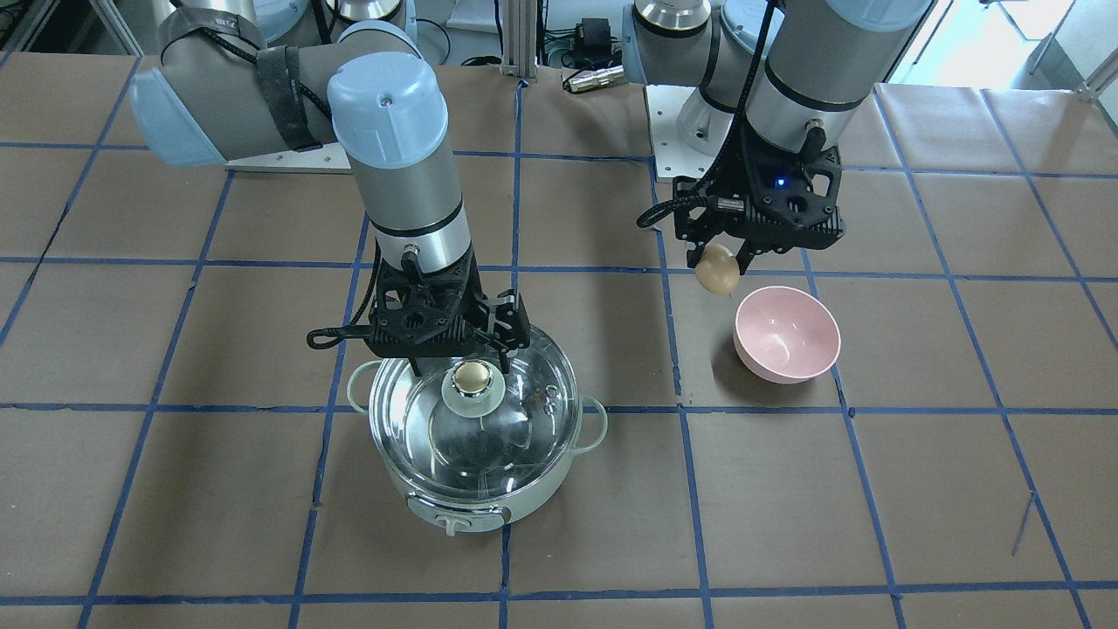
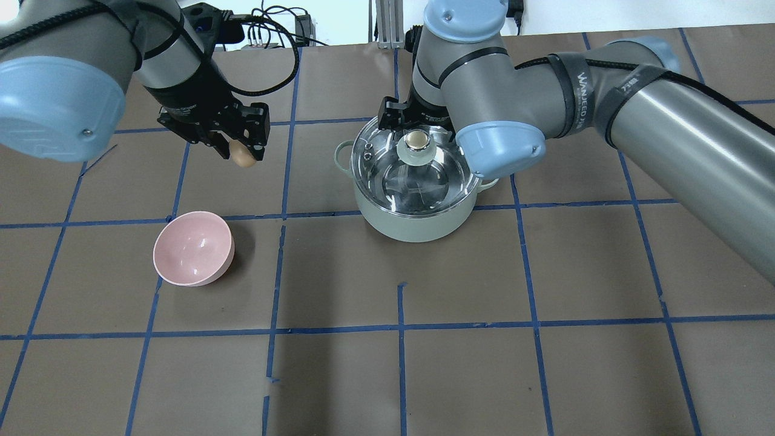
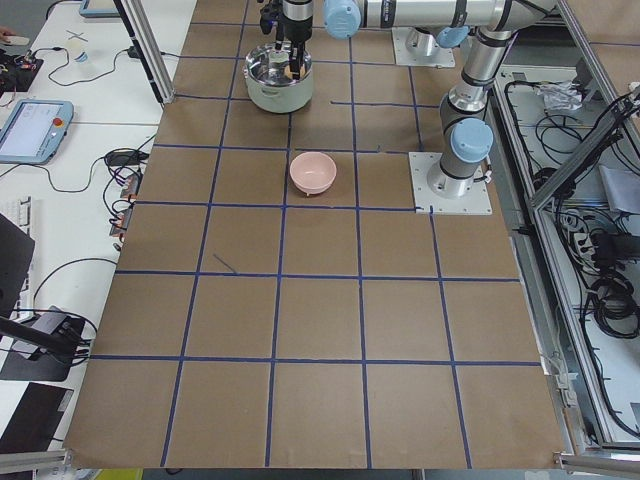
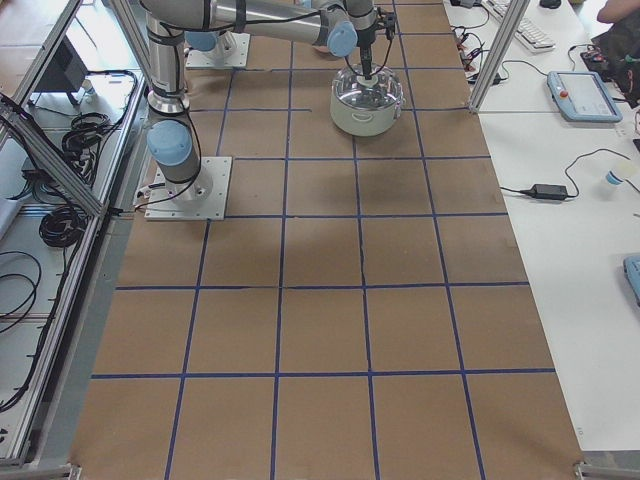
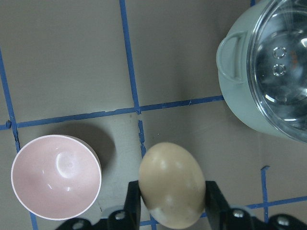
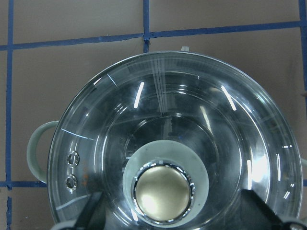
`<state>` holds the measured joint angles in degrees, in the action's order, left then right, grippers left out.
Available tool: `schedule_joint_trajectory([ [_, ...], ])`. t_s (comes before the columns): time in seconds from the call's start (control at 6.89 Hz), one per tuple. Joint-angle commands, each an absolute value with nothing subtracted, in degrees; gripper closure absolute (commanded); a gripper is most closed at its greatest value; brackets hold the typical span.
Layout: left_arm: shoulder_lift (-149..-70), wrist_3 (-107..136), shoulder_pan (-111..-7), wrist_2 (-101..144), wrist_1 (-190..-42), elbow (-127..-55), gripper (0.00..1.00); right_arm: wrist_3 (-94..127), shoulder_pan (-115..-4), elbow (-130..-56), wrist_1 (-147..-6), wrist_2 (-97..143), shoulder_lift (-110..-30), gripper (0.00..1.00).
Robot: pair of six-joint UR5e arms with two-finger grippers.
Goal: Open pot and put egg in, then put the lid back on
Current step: 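Lift the glass lid with the right gripper while the left carries the egg over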
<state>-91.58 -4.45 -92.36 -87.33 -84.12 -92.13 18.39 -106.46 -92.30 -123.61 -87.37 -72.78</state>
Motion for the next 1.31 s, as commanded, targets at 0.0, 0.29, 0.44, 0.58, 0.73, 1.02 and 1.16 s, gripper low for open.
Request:
schedule_joint_trajectory([
  [0.0, -90.5, -4.4, -92.5, -87.3, -84.8, -92.6, 0.99, 18.3, -106.5, -92.6, -125.4, -87.2, -71.1, 0.03],
  [0.29, -90.5, -4.3, -92.5, -87.2, -84.8, -92.6, 0.99, 19.6, -107.7, -92.6, -126.7, -87.1, -70.1, 0.17],
  [0.44, -90.4, -4.2, -92.5, -87.2, -84.8, -92.6, 0.99, 20.2, -107.8, -92.7, -126.3, -87.2, -70.0, 0.46],
  [0.58, -90.4, -4.2, -92.5, -87.2, -84.7, -92.6, 0.99, 19.6, -107.8, -92.6, -126.2, -87.4, -70.0, 0.62],
  [0.73, -90.5, -4.1, -92.5, -87.0, -84.7, -92.7, 0.99, 19.3, -107.8, -92.6, -125.8, -88.7, -70.3, 0.72],
  [1.02, -90.7, -4.0, -92.6, -86.9, -84.7, -92.8, 0.99, 18.3, -107.7, -92.2, -125.1, -91.1, -70.9, 0.80],
  [1.16, -90.6, -4.1, -92.6, -86.9, -84.7, -92.8, 0.99, 17.8, -107.2, -91.9, -123.7, -91.3, -72.1, 0.80],
])
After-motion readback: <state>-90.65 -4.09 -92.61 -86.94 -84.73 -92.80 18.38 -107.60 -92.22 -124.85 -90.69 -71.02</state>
